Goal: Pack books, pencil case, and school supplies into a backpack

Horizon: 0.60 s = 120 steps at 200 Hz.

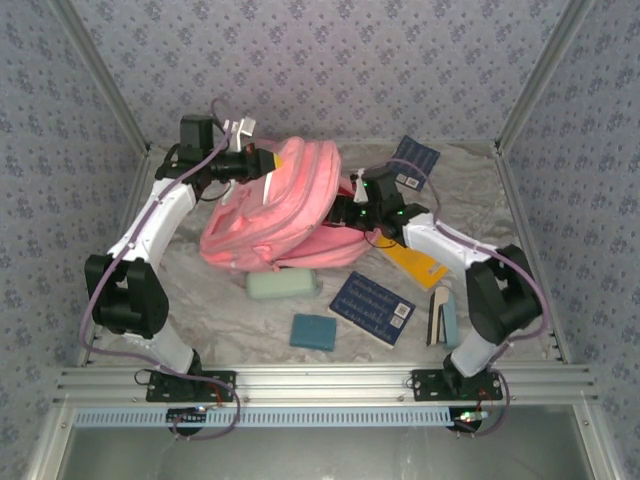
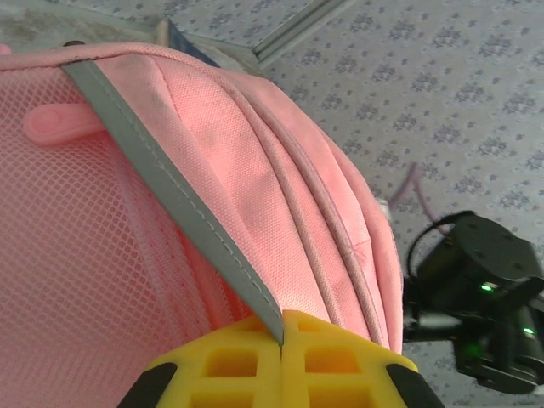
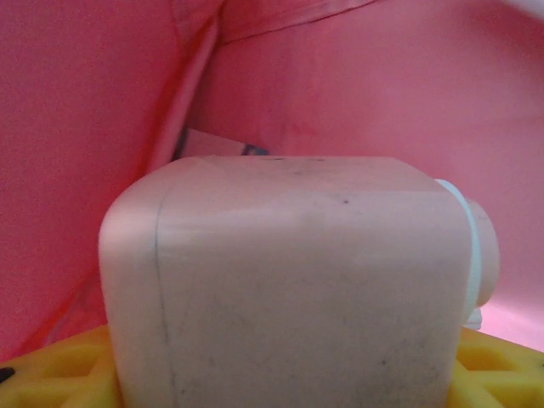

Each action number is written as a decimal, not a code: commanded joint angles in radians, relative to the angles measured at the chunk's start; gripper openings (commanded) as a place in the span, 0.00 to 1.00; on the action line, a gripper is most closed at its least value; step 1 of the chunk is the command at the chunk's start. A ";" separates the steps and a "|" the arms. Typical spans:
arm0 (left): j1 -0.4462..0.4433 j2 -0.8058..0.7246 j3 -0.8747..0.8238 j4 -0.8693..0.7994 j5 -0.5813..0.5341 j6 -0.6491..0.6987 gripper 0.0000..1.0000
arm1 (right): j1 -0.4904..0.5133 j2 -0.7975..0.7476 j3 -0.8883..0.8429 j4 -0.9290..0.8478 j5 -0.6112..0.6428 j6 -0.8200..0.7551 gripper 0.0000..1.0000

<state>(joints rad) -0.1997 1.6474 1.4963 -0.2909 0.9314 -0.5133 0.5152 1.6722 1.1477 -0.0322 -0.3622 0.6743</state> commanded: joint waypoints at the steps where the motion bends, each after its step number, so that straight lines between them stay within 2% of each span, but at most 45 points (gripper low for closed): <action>1: 0.014 -0.053 -0.015 0.233 0.164 -0.039 0.00 | 0.025 0.061 0.036 0.193 -0.120 0.143 0.43; 28: 0.031 -0.088 -0.080 0.359 0.208 -0.091 0.00 | 0.053 0.149 0.079 0.336 -0.132 0.247 0.44; 54: 0.031 -0.110 -0.121 0.397 0.213 -0.095 0.00 | 0.070 0.235 0.109 0.485 -0.136 0.371 0.46; 70: 0.029 -0.108 -0.131 0.407 0.214 -0.097 0.00 | 0.091 0.285 0.160 0.499 -0.140 0.407 0.48; 100: 0.029 -0.111 -0.136 0.425 0.217 -0.103 0.00 | 0.133 0.355 0.236 0.400 -0.049 0.418 0.66; 120: 0.029 -0.119 -0.136 0.437 0.224 -0.105 0.00 | 0.144 0.400 0.256 0.431 0.015 0.442 0.76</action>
<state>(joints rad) -0.1699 1.6108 1.3380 -0.0010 1.0634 -0.6201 0.6361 2.0254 1.3544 0.3515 -0.4290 1.0653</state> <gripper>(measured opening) 0.041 0.724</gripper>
